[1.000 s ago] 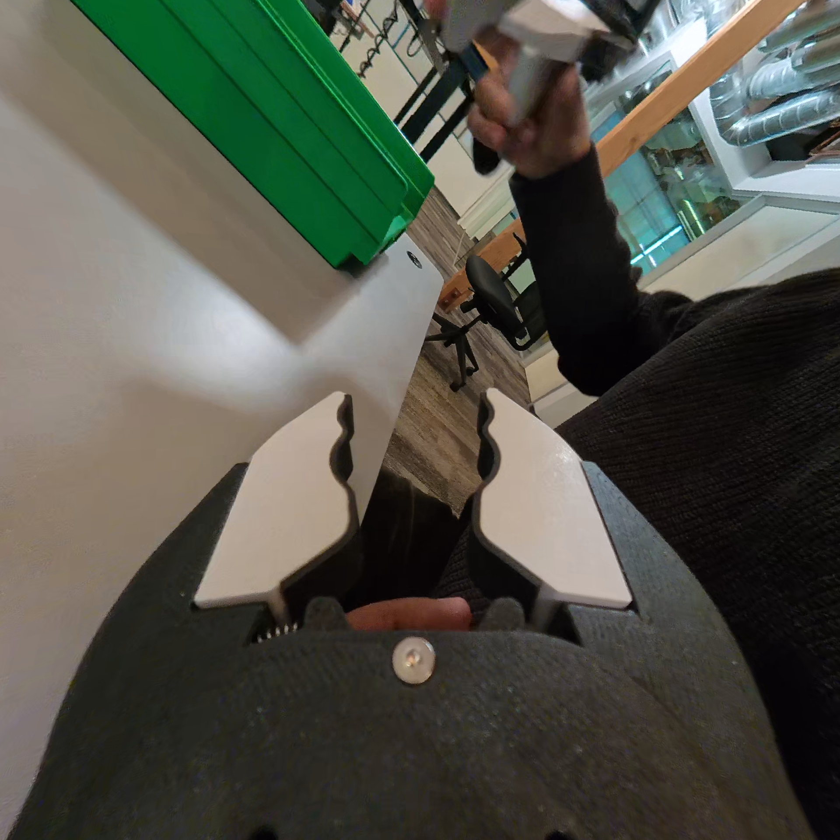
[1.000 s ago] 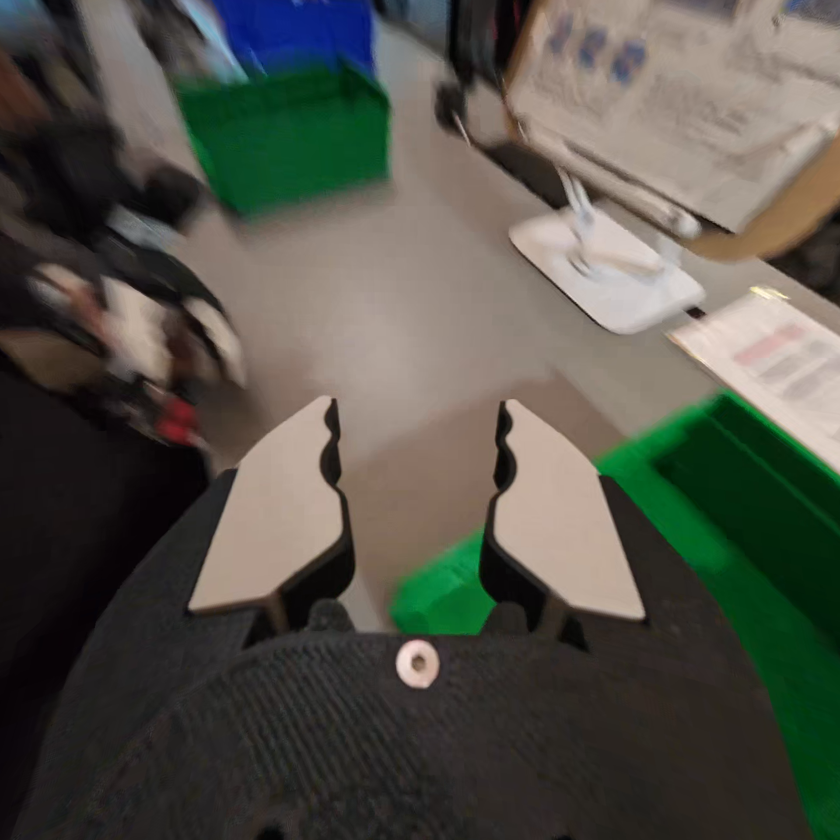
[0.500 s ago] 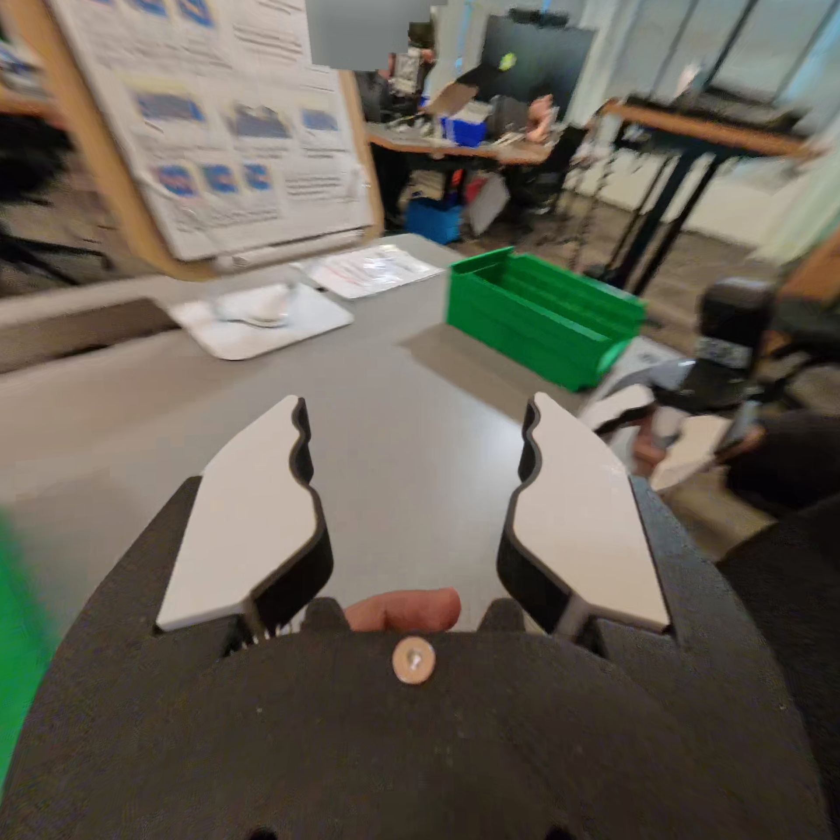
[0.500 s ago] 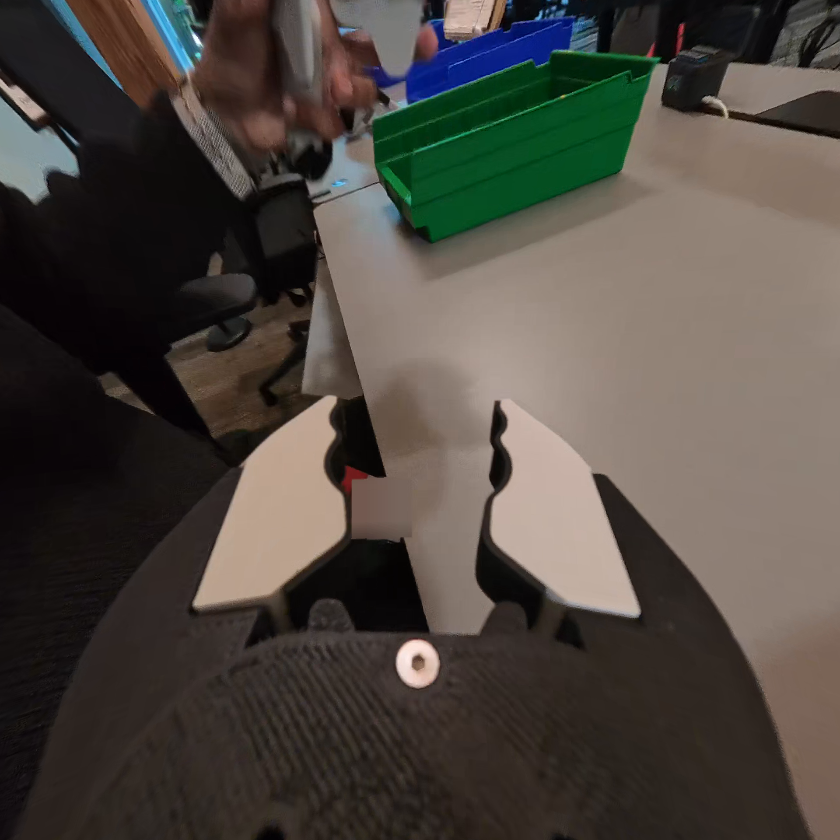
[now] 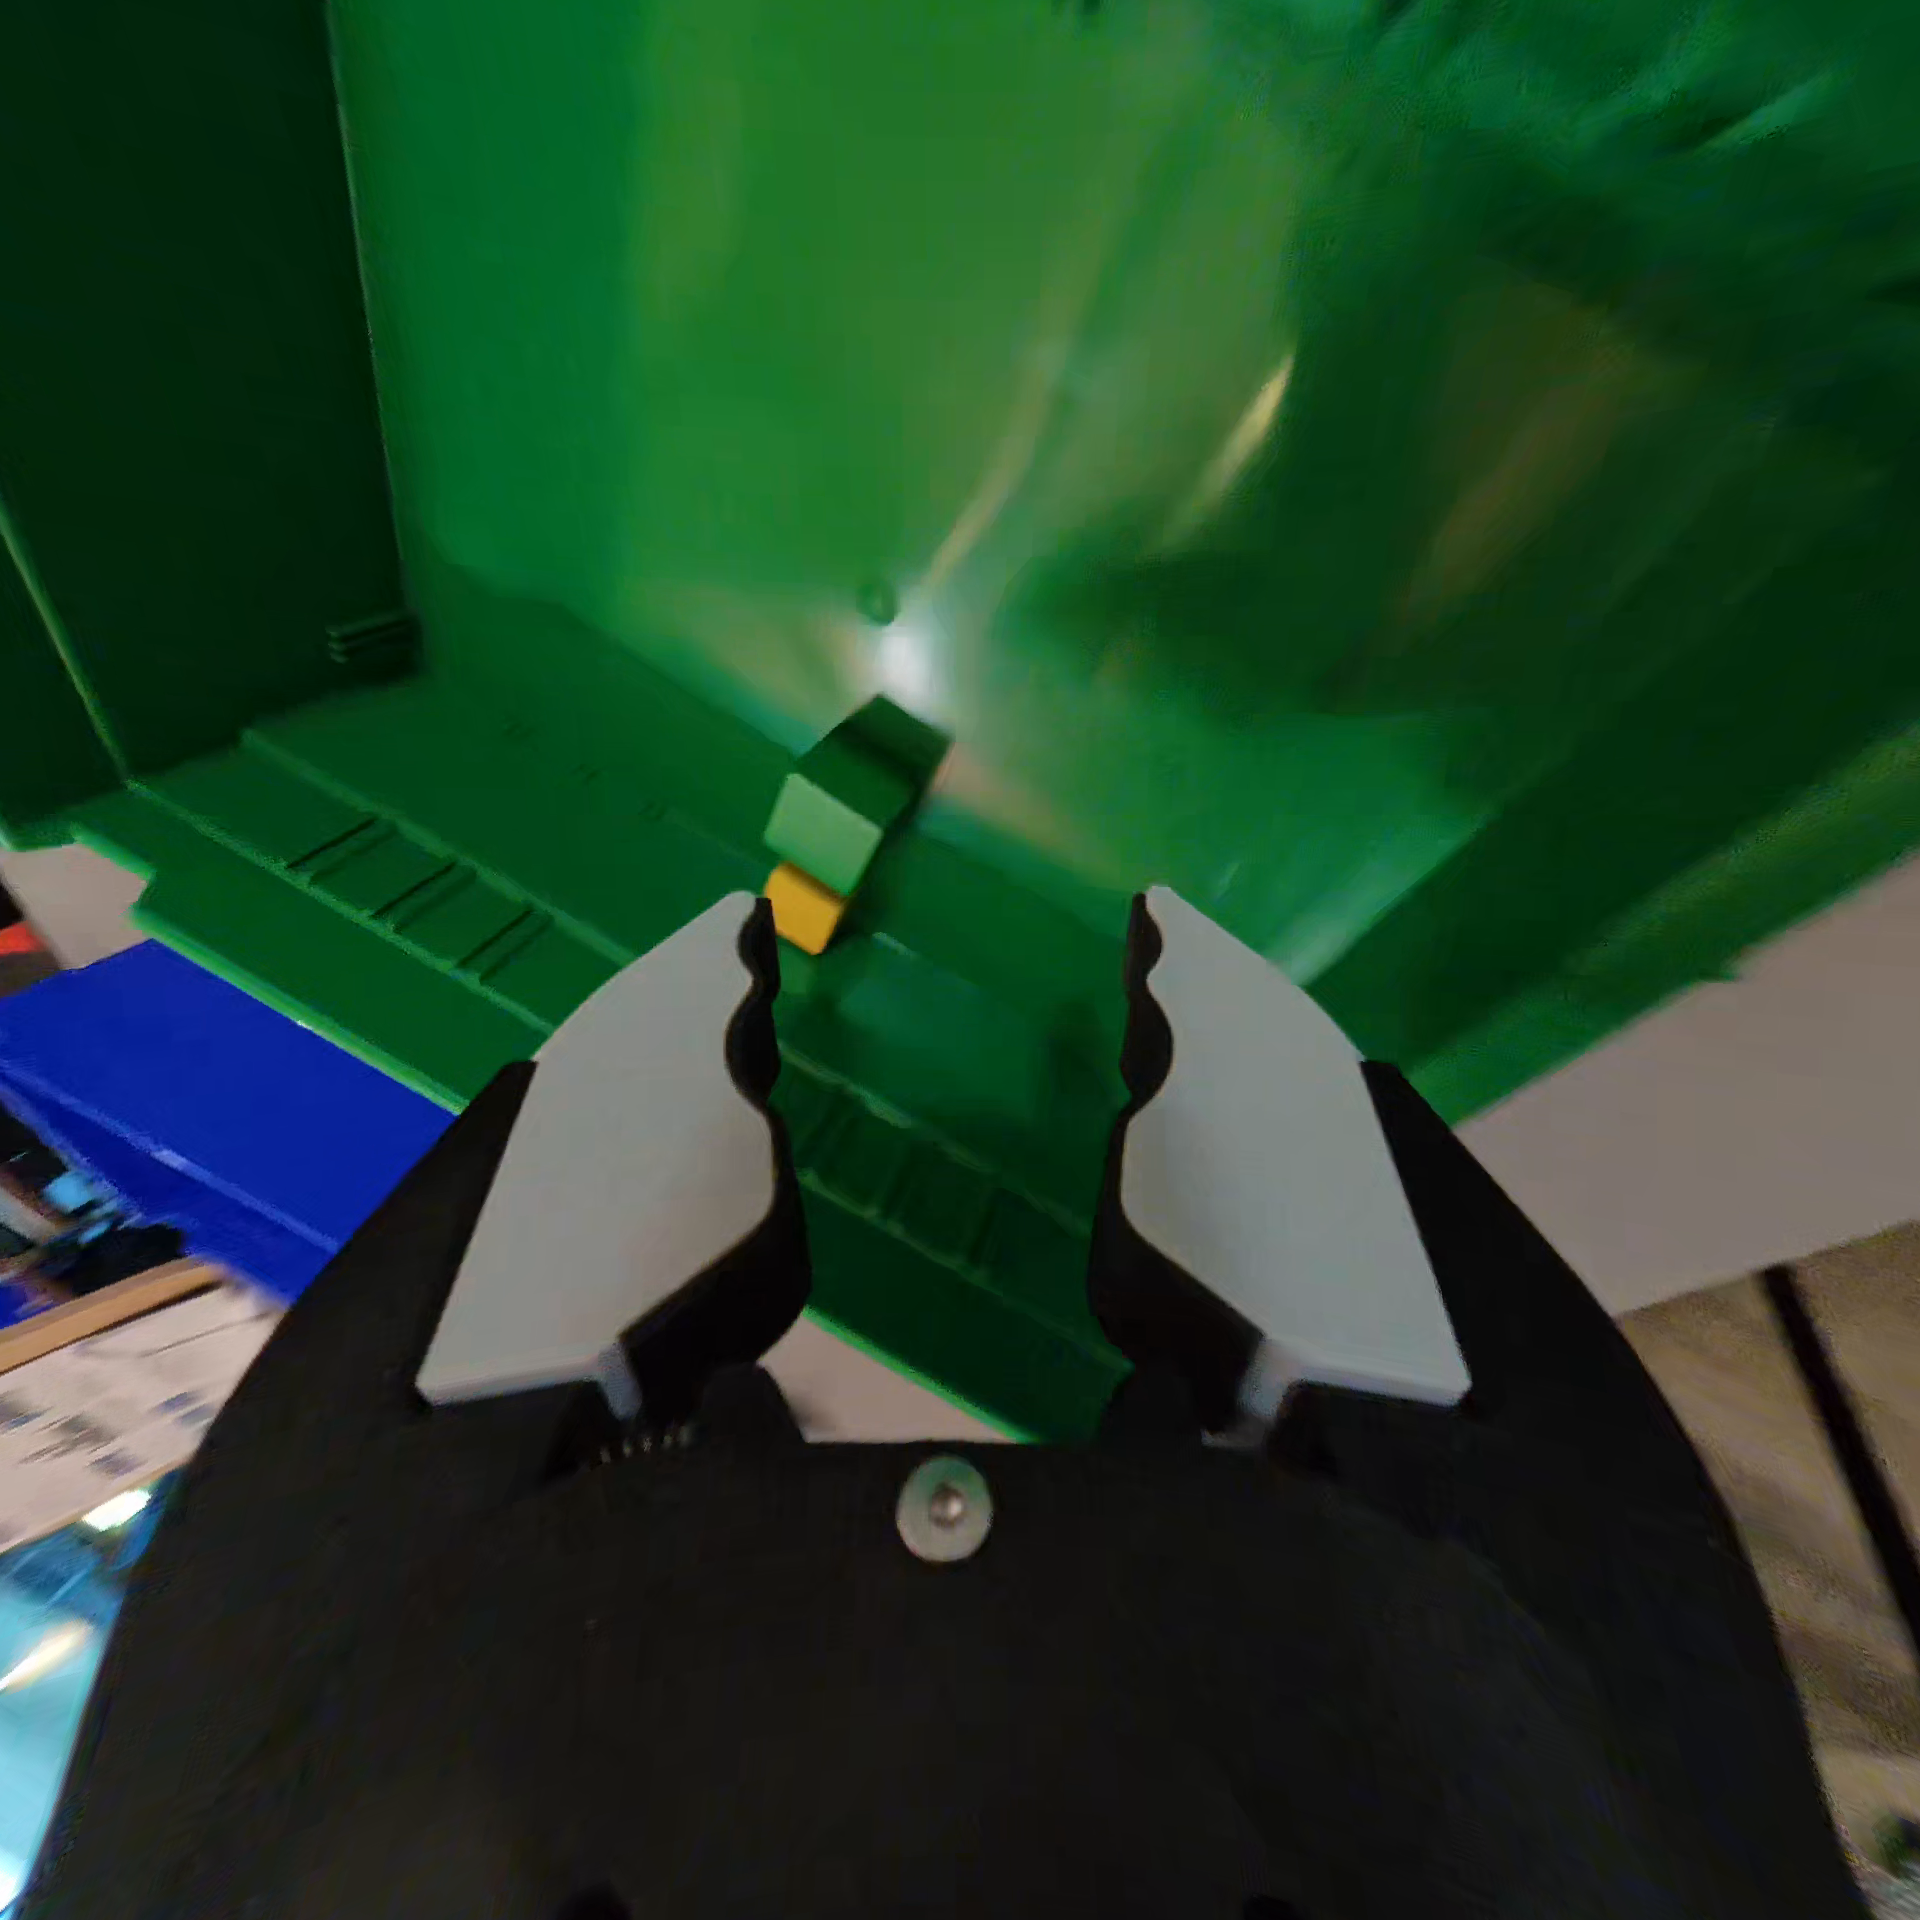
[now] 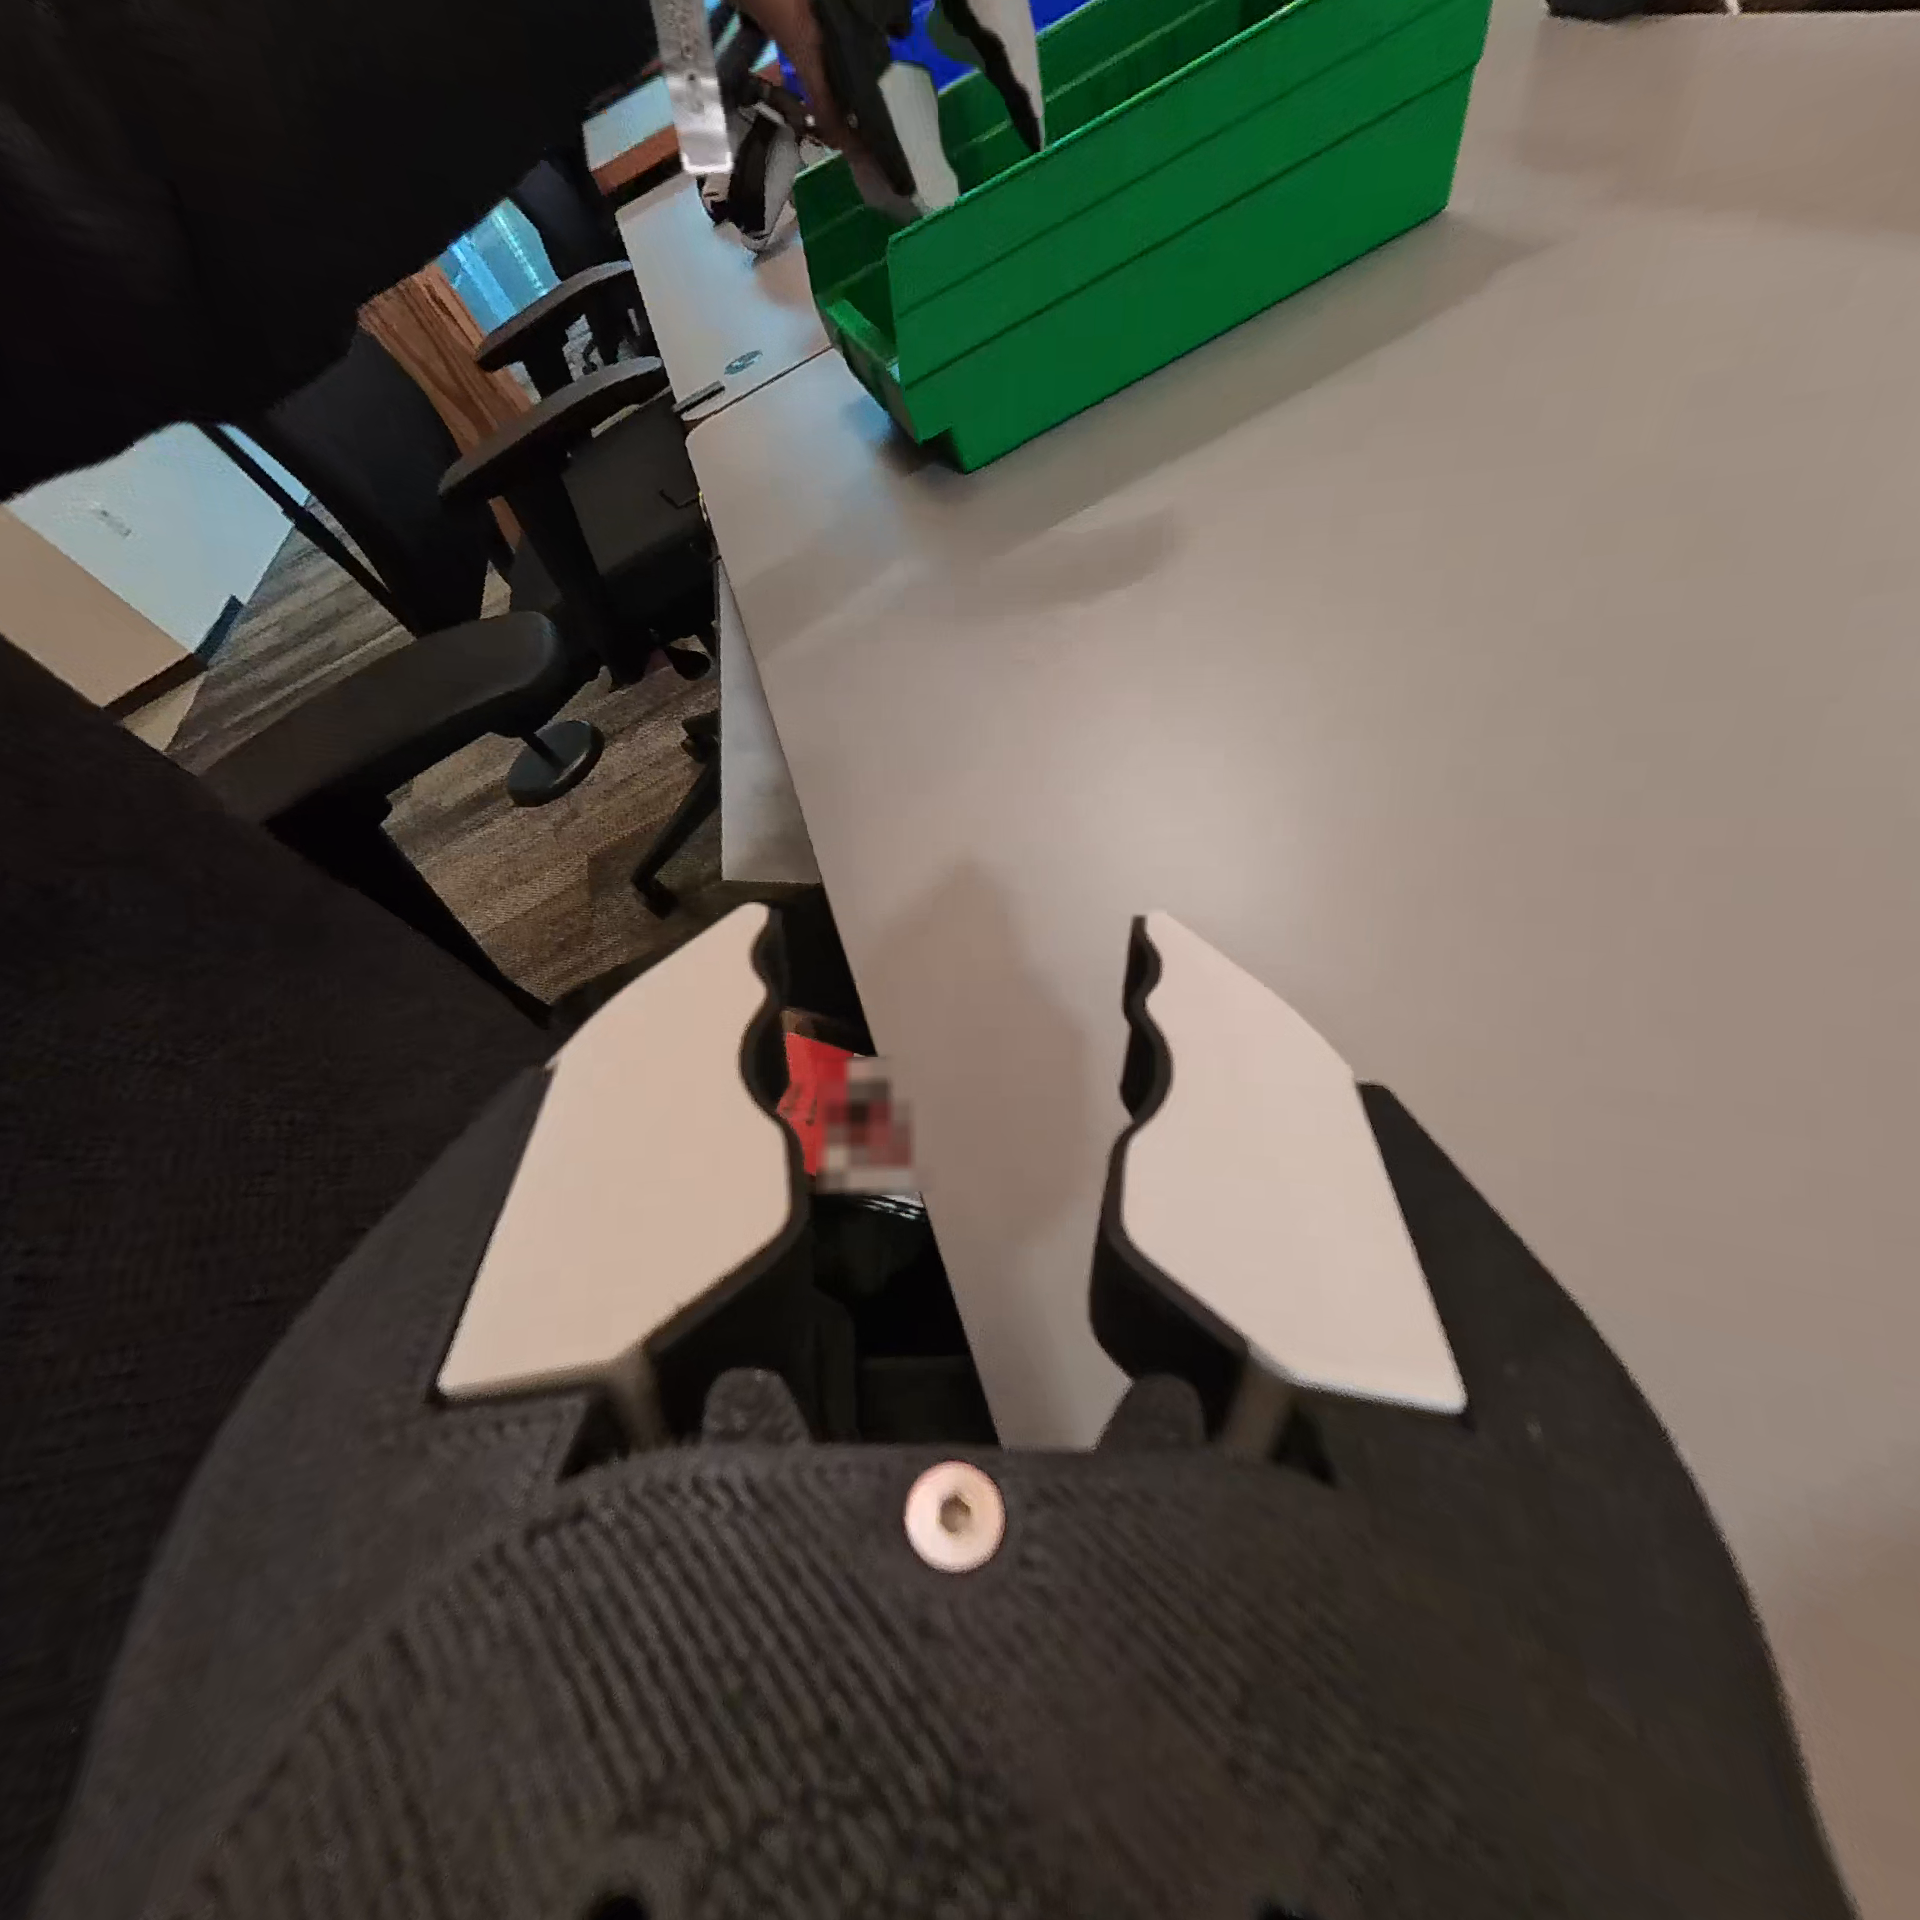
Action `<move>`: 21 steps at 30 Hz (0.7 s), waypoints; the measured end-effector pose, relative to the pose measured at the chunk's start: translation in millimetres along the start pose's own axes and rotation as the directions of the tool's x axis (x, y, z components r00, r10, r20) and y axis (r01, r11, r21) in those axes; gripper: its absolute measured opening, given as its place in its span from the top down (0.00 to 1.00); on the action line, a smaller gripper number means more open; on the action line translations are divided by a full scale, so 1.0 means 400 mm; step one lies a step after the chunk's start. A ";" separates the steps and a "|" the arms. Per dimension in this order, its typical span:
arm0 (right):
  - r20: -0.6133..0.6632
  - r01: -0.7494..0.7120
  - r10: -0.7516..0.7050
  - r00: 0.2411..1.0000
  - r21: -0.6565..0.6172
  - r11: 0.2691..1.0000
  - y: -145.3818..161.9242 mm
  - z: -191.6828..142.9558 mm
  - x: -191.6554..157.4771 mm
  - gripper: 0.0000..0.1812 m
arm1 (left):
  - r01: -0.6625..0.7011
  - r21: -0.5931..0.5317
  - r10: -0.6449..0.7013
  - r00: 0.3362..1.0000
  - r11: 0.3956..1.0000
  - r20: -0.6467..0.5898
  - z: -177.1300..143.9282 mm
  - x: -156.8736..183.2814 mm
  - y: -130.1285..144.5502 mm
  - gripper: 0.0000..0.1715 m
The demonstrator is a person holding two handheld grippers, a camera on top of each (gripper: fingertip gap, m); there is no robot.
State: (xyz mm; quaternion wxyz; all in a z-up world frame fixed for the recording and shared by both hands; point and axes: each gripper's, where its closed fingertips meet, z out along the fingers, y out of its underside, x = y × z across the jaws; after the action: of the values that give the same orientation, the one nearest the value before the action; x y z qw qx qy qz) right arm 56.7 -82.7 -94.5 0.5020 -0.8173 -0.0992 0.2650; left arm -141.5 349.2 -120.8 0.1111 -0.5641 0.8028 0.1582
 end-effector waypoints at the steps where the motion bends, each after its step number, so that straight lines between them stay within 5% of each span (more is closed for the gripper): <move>1: -0.012 0.005 -0.005 1.000 -0.004 1.000 0.003 -0.001 0.005 0.65 | -0.028 -0.047 0.029 0.999 0.999 0.020 0.022 -0.018 0.009 0.62; 7: -0.031 0.005 -0.006 0.999 -0.044 0.999 0.037 0.003 0.012 0.66 | -0.171 -0.155 0.180 0.983 0.973 0.044 0.114 -0.067 0.020 0.64; 11: -0.041 -0.002 0.000 0.999 -0.051 0.999 0.050 0.000 0.017 0.66 | -0.263 -0.205 0.281 0.958 0.943 0.059 0.138 -0.080 0.036 0.76; 18: -0.034 -0.050 0.050 0.998 -0.012 0.999 0.040 -0.016 0.025 0.68 | -0.201 -0.140 0.217 0.969 0.970 0.117 0.102 -0.093 0.012 0.82; 21: -0.030 -0.043 0.043 0.999 0.001 0.999 0.032 -0.022 0.022 0.69 | -0.107 0.064 0.082 0.946 0.992 0.314 -0.007 -0.144 -0.043 0.82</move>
State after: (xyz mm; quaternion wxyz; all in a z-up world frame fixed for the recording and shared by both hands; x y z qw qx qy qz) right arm 67.5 -91.8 -105.5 0.4979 -0.8229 -0.0739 0.2635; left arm -105.6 392.9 -99.9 0.2507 -0.4880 0.8072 0.2177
